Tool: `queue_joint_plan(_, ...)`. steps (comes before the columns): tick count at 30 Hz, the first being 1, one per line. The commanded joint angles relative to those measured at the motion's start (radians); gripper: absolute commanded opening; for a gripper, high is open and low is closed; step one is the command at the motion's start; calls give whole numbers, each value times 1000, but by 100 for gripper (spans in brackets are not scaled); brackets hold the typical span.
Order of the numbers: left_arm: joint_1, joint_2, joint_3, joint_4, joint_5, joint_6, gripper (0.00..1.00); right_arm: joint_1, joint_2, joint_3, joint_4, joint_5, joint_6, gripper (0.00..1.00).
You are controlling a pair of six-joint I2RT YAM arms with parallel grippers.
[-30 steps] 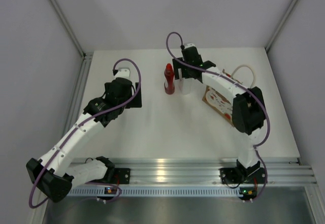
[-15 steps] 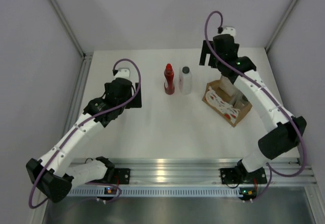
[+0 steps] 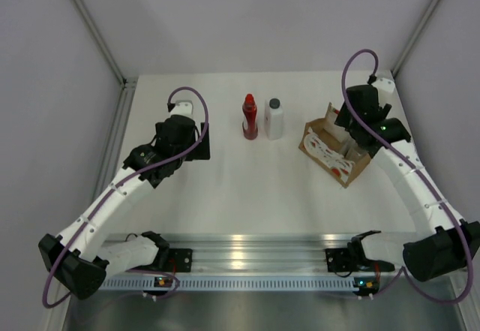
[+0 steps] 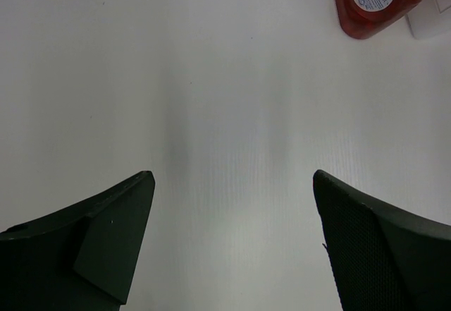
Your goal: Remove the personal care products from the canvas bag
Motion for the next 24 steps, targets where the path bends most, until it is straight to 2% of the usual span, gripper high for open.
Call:
queue_joint_plan(1,-1,-16,3,11,7,6,98,-38,3,-36,-13,31,56,64)
queue_joint_plan(8,-1,-12,1,11,12,4,98,-54,73,-74,52,-6,79,55)
queue_joint_plan(24,-1,-6,3,11,13,6,98,-101,191,-151,155,-60,108,43)
